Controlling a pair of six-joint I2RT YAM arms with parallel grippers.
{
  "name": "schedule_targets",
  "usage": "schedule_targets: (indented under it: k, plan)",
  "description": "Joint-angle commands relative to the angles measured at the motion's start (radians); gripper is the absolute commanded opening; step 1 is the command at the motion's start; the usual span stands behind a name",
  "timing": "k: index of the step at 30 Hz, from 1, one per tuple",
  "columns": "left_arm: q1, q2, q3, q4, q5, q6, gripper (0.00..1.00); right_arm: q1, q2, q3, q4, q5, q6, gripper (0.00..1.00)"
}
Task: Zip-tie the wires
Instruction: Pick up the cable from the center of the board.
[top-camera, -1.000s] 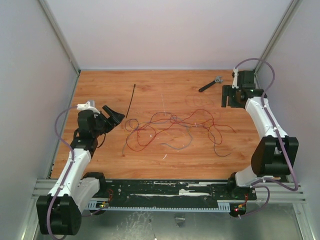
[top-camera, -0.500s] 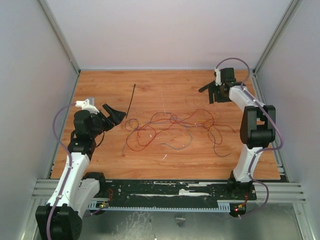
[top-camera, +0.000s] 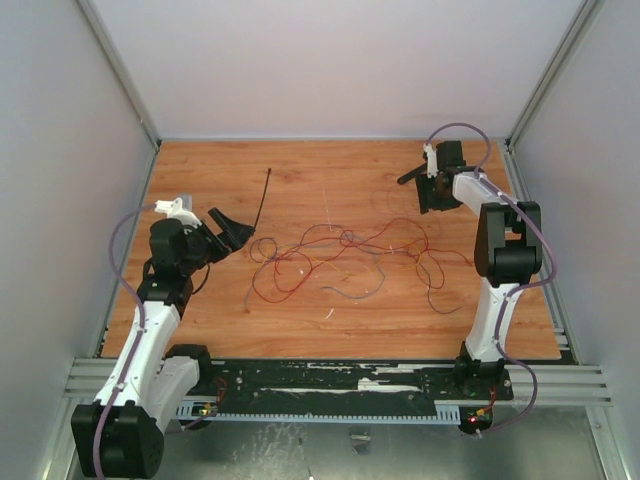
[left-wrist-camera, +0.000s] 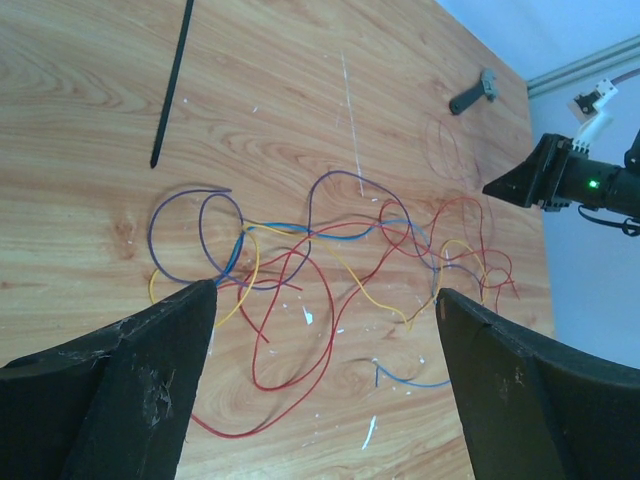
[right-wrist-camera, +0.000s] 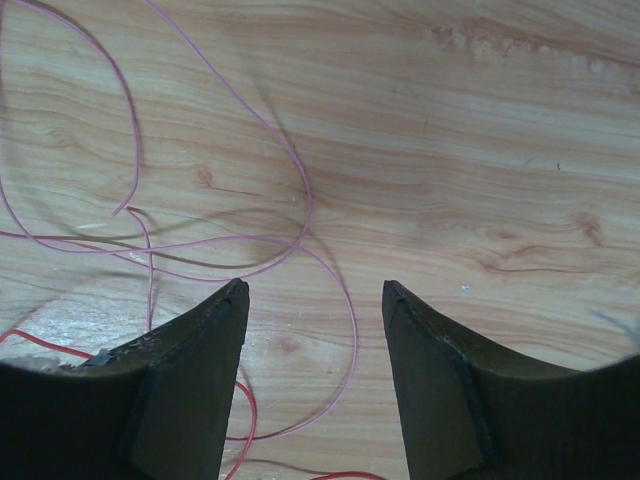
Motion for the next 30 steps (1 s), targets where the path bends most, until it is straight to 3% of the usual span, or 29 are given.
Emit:
schedule_targets:
  k: [1, 30]
  plan:
    - [0.006, 0.008, 0.014, 0.036, 0.024, 0.016, 0.96, 0.004, 0.021, 0.026, 0.024, 0.012, -0.02, 0.57]
    - [0.007, 0.025, -0.007, 0.044, 0.02, 0.023, 0.98, 0.003, 0.043, 0.1, -0.012, 0.009, -0.012, 0.55]
